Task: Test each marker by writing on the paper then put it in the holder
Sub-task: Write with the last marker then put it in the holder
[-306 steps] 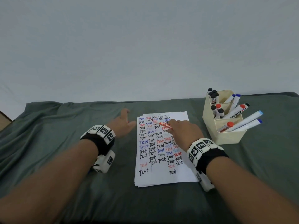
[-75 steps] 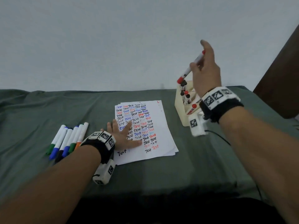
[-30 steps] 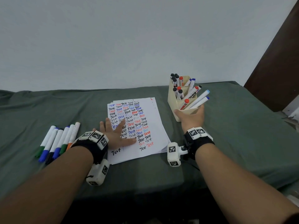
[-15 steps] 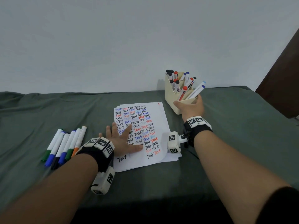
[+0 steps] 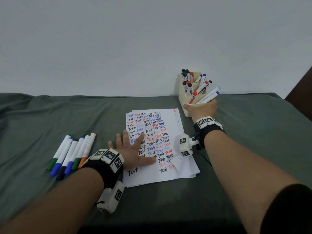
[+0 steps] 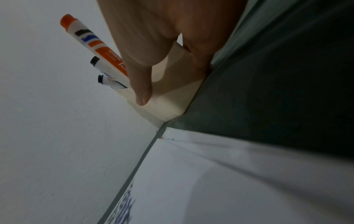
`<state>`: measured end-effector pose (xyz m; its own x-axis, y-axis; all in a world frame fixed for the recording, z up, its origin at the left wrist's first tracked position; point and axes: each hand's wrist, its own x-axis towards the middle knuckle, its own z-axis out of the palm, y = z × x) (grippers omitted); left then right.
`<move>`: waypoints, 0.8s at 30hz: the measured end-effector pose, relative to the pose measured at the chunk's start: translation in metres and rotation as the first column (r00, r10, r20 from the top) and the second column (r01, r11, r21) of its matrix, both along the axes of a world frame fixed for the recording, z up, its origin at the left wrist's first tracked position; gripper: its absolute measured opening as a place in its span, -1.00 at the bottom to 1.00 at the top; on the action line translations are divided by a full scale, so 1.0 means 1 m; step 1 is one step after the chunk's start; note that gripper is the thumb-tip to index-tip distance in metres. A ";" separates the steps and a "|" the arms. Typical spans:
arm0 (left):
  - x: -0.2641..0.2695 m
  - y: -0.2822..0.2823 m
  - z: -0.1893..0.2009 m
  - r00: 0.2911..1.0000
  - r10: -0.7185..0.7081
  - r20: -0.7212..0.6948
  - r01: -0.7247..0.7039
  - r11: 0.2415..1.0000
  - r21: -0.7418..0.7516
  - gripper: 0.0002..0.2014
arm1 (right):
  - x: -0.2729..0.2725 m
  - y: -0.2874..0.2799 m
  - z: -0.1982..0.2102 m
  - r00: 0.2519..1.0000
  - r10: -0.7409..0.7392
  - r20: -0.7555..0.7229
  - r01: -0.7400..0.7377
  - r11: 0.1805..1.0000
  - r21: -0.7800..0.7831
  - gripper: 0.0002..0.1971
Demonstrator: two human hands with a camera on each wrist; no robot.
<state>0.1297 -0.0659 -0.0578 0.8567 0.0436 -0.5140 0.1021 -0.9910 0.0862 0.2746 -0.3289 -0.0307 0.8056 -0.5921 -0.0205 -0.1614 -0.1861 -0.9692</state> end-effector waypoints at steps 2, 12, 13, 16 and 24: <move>0.000 0.000 -0.001 1.000 0.003 -0.002 -0.003 1.000 -0.001 0.26 | 0.004 0.003 -0.001 1.000 0.011 -0.022 -0.011 1.000 -0.001 -0.08; -0.001 0.001 -0.001 1.000 0.001 0.001 -0.001 1.000 -0.003 0.26 | 0.020 0.015 0.003 0.994 0.031 -0.108 -0.040 0.996 -0.084 0.09; -0.001 0.001 -0.001 1.000 0.000 0.002 0.000 1.000 -0.001 0.26 | 0.021 0.015 0.004 0.992 0.034 -0.118 -0.045 0.995 -0.088 0.10; 0.000 0.002 -0.002 1.000 0.003 0.000 -0.003 1.000 -0.002 0.26 | 0.022 0.016 0.004 0.989 0.042 -0.140 -0.058 0.992 -0.114 0.14; 0.003 0.004 -0.007 1.000 0.009 0.018 -0.010 1.000 0.007 0.27 | 0.006 0.008 0.014 0.955 0.104 -0.277 -0.151 0.976 -0.156 0.15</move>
